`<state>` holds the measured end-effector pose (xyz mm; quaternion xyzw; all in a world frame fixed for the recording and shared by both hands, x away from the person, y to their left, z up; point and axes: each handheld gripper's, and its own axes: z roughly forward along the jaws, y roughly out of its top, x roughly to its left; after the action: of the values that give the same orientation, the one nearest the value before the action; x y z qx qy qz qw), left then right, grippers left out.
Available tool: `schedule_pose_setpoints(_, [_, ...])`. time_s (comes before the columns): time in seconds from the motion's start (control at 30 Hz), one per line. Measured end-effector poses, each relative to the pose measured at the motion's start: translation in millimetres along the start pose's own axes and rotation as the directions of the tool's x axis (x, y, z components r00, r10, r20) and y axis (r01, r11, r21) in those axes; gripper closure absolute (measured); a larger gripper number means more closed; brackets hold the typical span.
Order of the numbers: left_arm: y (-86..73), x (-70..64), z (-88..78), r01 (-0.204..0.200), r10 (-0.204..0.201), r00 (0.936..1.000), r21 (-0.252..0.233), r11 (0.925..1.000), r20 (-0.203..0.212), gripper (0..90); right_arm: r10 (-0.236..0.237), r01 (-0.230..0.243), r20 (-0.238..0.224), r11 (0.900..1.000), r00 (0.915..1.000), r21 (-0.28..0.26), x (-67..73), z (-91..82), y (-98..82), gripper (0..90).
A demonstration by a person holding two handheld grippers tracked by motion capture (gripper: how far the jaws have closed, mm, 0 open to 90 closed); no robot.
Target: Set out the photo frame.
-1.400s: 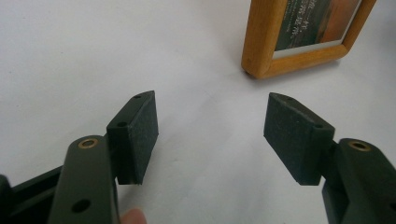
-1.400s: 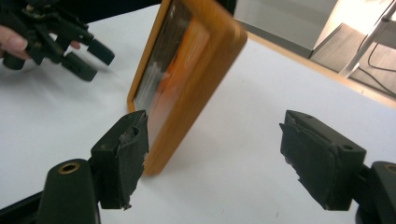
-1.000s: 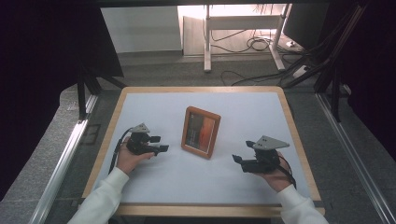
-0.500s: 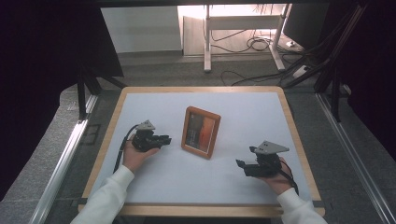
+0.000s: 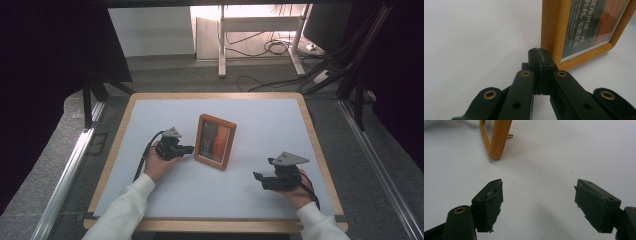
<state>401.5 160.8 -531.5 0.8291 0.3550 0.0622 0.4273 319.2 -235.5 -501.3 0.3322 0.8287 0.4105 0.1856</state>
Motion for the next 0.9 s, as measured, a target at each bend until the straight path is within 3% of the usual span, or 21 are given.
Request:
schedule_pose_setpoints(0.3, [0.4,0.4,7.1,0.001,-0.001,1.0,0.02,0.9998,-0.002,90.0,-0.003,0.003,0.006,1.0,1.0,0.007,0.2,1.0,-0.3,23.2])
schedule_pose_setpoints(0.9, [-1.9,-2.7,5.7,-0.015,0.015,0.9999,0.037,0.9992,-0.001,90.0,-0.015,0.014,0.011,1.0,0.9998,0.014,0.8,1.8,-0.6,23.2])
